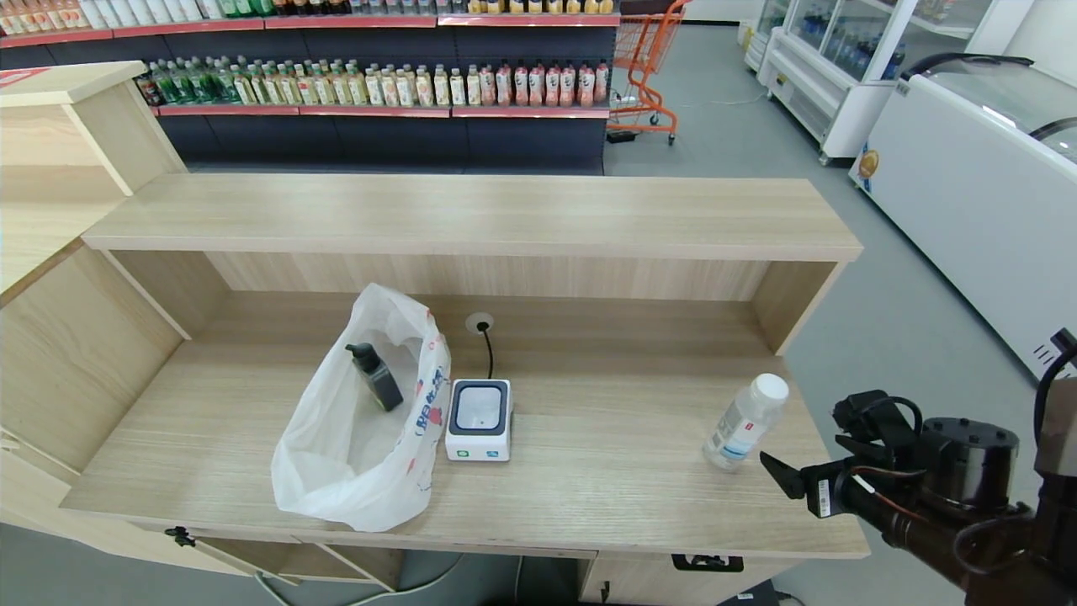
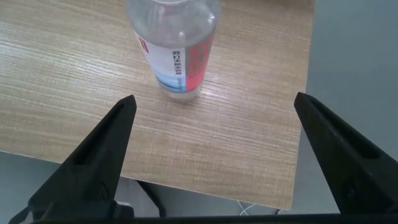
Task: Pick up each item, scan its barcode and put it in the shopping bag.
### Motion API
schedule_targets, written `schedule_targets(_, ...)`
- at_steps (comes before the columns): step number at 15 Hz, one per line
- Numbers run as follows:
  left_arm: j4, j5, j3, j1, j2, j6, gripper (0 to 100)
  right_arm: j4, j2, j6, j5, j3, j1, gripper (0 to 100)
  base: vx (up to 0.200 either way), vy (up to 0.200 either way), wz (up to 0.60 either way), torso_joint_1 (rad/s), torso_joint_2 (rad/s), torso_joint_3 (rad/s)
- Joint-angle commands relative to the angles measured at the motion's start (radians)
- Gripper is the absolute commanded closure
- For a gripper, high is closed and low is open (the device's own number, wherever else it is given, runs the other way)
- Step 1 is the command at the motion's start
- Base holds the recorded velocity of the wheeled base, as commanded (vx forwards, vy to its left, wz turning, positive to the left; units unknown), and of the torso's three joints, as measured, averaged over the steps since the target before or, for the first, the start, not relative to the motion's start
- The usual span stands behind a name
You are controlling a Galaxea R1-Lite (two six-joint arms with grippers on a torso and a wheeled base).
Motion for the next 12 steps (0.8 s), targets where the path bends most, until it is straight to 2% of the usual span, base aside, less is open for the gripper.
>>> schedule_targets(1,0.000,-0.001,0.000,0.000,0.000,0.000,0,-0.002,0.035,0.001,0.002,-0.034,0.013,0,0.000,0.000,0.00,0.000,0.00,0.000)
schedule_targets(6,0.000,0.001,0.000,0.000,0.000,0.000,0,-0.002,0.075,0.001,0.000,-0.124,0.053,0,0.000,0.000,0.00,0.000,0.00,0.000)
schedule_targets(12,0.000,-0.001,0.000,0.000,0.000,0.000,0,-0.002,0.156,0.007,0.002,-0.198,0.059,0,0.000,0.000,0.00,0.000,0.00,0.000)
